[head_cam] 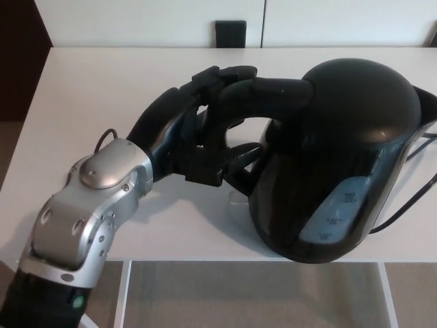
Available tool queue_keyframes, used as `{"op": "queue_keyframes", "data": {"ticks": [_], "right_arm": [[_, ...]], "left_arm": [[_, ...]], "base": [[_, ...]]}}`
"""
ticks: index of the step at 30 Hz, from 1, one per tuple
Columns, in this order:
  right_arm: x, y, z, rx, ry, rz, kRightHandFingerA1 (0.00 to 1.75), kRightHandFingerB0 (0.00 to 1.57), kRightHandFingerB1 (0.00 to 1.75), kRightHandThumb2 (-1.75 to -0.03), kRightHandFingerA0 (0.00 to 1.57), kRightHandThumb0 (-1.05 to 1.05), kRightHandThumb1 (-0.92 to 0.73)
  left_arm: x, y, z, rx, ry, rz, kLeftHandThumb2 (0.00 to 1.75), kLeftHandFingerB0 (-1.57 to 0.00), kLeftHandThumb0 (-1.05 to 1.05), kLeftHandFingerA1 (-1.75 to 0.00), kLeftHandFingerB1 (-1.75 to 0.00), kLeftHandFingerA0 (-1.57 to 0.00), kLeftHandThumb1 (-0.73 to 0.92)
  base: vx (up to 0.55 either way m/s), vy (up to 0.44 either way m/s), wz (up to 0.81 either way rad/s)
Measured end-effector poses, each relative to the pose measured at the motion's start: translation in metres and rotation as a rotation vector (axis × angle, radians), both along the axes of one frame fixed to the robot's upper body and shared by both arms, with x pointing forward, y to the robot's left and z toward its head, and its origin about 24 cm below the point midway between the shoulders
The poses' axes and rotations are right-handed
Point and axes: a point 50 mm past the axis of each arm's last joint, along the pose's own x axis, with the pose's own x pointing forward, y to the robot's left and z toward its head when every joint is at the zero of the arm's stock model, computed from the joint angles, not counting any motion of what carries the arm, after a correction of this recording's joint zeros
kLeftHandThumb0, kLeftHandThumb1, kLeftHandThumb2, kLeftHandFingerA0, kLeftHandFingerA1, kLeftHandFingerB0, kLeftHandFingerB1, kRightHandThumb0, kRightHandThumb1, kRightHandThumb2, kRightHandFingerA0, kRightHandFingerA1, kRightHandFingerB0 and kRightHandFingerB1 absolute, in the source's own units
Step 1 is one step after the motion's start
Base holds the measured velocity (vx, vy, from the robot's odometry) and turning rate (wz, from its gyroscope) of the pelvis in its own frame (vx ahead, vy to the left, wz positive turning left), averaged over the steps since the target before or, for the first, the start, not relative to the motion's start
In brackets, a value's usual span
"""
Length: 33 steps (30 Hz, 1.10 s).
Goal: The robot walk towards a table in front and uses its left hand to pick up the pot from the base and places it on the table
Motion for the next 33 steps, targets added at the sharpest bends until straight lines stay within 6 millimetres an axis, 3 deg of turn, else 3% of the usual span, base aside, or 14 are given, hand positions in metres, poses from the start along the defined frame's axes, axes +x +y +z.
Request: {"op": "queue_keyframes", "data": {"ticks": [1,2,5,6,7,8,9,12,13,14,17,18,30,33], "right_arm": [[0.0,0.0,0.0,0.001,0.0,0.0,0.45,0.53,0.41,-0.58,0.64,-0.32,-0.65],[0.0,0.0,0.0,0.003,0.0,0.0,0.46,0.52,0.41,-0.59,0.64,-0.31,-0.65],[0.001,0.0,0.0,0.005,-0.001,0.0,0.46,0.52,0.41,-0.59,0.64,-0.31,-0.65],[0.001,0.0,0.0,0.006,-0.001,0.0,0.46,0.52,0.41,-0.58,0.65,-0.33,-0.65],[0.001,0.0,0.0,0.007,0.0,0.0,0.46,0.52,0.41,-0.58,0.65,-0.33,-0.65],[0.001,0.0,0.0,0.007,0.001,-0.001,0.45,0.52,0.41,-0.58,0.65,-0.33,-0.65],[0.001,0.001,0.0,0.009,0.001,-0.001,0.45,0.53,0.41,-0.58,0.66,-0.33,-0.65],[0.001,0.002,-0.001,0.012,0.001,0.0,0.45,0.53,0.41,-0.58,0.66,-0.33,-0.65],[0.001,0.002,-0.001,0.013,0.001,0.0,0.45,0.52,0.41,-0.58,0.66,-0.33,-0.64],[0.001,0.002,-0.001,0.013,0.001,0.0,0.45,0.53,0.41,-0.58,0.66,-0.34,-0.64],[0.002,0.002,0.0,0.013,-0.003,0.002,0.45,0.53,0.41,-0.58,0.66,-0.34,-0.64],[0.003,0.003,0.0,0.012,-0.004,0.003,0.46,0.53,0.4,-0.58,0.69,-0.36,-0.64],[0.004,0.004,0.001,0.013,-0.009,0.013,0.46,0.54,0.41,-0.58,0.69,-0.35,-0.64],[0.004,0.004,0.001,0.014,-0.009,0.015,0.49,0.56,0.42,-0.6,0.75,-0.37,-0.66]], "left_arm": [[0.0,0.0,-0.001,0.008,0.0,0.002,0.59,-0.24,-0.43,-0.43,-0.29,-0.63,0.61],[0.001,-0.002,-0.004,0.023,0.002,0.013,0.61,-0.3,-0.39,-0.45,-0.3,-0.78,0.71],[0.004,-0.004,-0.008,0.045,0.01,0.034,0.61,-0.3,-0.39,-0.45,-0.3,-0.78,0.71],[0.006,-0.006,-0.01,0.059,0.011,0.052,0.67,-0.72,-0.21,-0.69,-0.44,-1.3,0.82],[0.008,-0.007,-0.011,0.062,0.008,0.062,0.67,-0.72,-0.21,-0.69,-0.44,-1.3,0.82],[0.01,-0.008,-0.011,0.063,0.006,0.082,0.65,-0.92,-0.21,-0.91,-0.55,-1.17,0.81],[0.013,-0.01,-0.013,0.054,0.008,0.109,0.64,-0.9,-0.21,-1.02,-0.66,-1.16,0.83],[0.018,-0.016,-0.016,0.015,0.001,0.179,0.64,-0.9,-0.21,-1.02,-0.66,-1.16,0.83],[0.019,-0.017,-0.017,0.007,-0.003,0.193,0.63,-0.81,-0.21,-1.1,-0.89,-1.18,0.81],[0.02,-0.018,-0.017,0.0,-0.006,0.208,0.64,-0.79,-0.21,-1.15,-0.93,-1.18,0.82],[0.021,-0.02,-0.018,-0.046,-0.013,0.246,0.64,-0.79,-0.21,-1.15,-0.93,-1.18,0.82],[0.02,-0.021,-0.018,-0.056,-0.015,0.254,0.66,-0.74,-0.22,-1.35,-0.95,-1.06,0.81],[0.008,-0.021,-0.024,-0.255,0.052,0.357,0.68,-0.68,-0.23,-1.46,-0.96,-0.93,0.83],[0.007,-0.02,-0.024,-0.31,0.088,0.386,0.67,-0.69,-0.23,-1.55,-0.88,-0.9,0.77]], "base": [[0.0,0.0,0.0],[0.0,0.0,0.0],[0.0,0.0,0.0],[0.0,0.0,0.0],[0.0,0.0,0.0],[0.0,0.0,0.0],[0.0,0.0,0.0],[0.0,0.0,0.0],[0.0,0.0,0.0],[0.0,0.0,0.0],[0.0,0.0,0.0],[0.0,0.0,0.0],[0.0,0.0,0.0],[0.0,0.0,0.0]]}}
